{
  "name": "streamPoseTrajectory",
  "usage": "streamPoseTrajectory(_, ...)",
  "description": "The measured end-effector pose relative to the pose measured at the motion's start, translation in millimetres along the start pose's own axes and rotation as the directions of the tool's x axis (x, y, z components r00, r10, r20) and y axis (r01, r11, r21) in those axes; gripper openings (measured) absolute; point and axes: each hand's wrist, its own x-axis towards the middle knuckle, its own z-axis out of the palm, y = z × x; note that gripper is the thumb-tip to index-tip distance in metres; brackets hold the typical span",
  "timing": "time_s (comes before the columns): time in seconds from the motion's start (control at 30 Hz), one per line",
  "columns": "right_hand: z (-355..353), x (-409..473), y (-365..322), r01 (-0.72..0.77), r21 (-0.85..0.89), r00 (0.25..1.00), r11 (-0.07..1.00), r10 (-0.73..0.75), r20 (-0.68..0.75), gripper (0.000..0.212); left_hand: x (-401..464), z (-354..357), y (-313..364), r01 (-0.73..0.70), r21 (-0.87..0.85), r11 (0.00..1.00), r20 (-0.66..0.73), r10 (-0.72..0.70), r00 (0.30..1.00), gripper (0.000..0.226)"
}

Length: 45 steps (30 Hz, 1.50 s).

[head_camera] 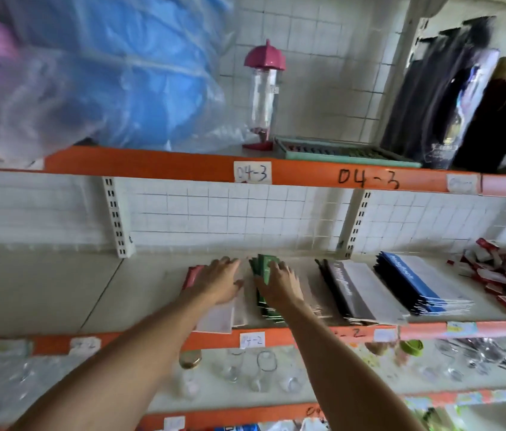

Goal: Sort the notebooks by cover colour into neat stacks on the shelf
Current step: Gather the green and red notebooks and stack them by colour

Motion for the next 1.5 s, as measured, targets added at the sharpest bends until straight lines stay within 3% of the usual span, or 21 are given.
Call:
streamPoseTrajectory(0.3,124,-42,-208,0.224,0.057,0.964,0.973,-0.23,0.13,0.059,-120,-37,-216,0.257,0.165,0.952,0.034,-0.266,0.963,0.045)
streamPoseTrajectory(0.67,224,-55,-386,0.403,0.117,0.87,0.908,-0.42,0.259,0.054,-205,-55,-403,0.5,0.218,0.838,-0.032,-0.505,0.862,0.05)
streamPoseTrajectory(0.87,275,-22,-464,0.475,0.145,0.81,0.868,-0.496,0.313,0.054,-215,-65,-495,0.552,0.224,0.803,-0.012,-0.565,0.825,0.05)
streamPoseTrajectory(1.07,309,4,-549,0.557,0.168,0.726,0.813,-0.576,0.376,0.054,-230,-89,-590,0.662,0.237,0.711,-0.061,-0.669,0.741,0.048)
streamPoseTrajectory(1.3,345,12,-624,0.685,0.17,0.606,0.709,-0.683,0.408,0.054,-233,-101,-652,0.637,0.279,0.719,-0.058,-0.649,0.759,0.05)
streamPoseTrajectory(1.37,356,9,-636,0.691,0.173,0.583,0.702,-0.682,0.44,0.052,-235,-99,-669,0.665,0.293,0.687,-0.033,-0.687,0.726,0.051)
streamPoseTrajectory(1.43,364,10,-641,0.681,0.151,0.609,0.717,-0.668,0.429,0.047,-234,-97,-681,0.727,0.304,0.616,0.002,-0.763,0.646,0.053)
streamPoseTrajectory(1.5,368,13,-637,0.648,0.085,0.689,0.757,-0.63,0.359,0.041,-231,-93,-683,0.745,0.323,0.583,0.011,-0.79,0.613,0.048)
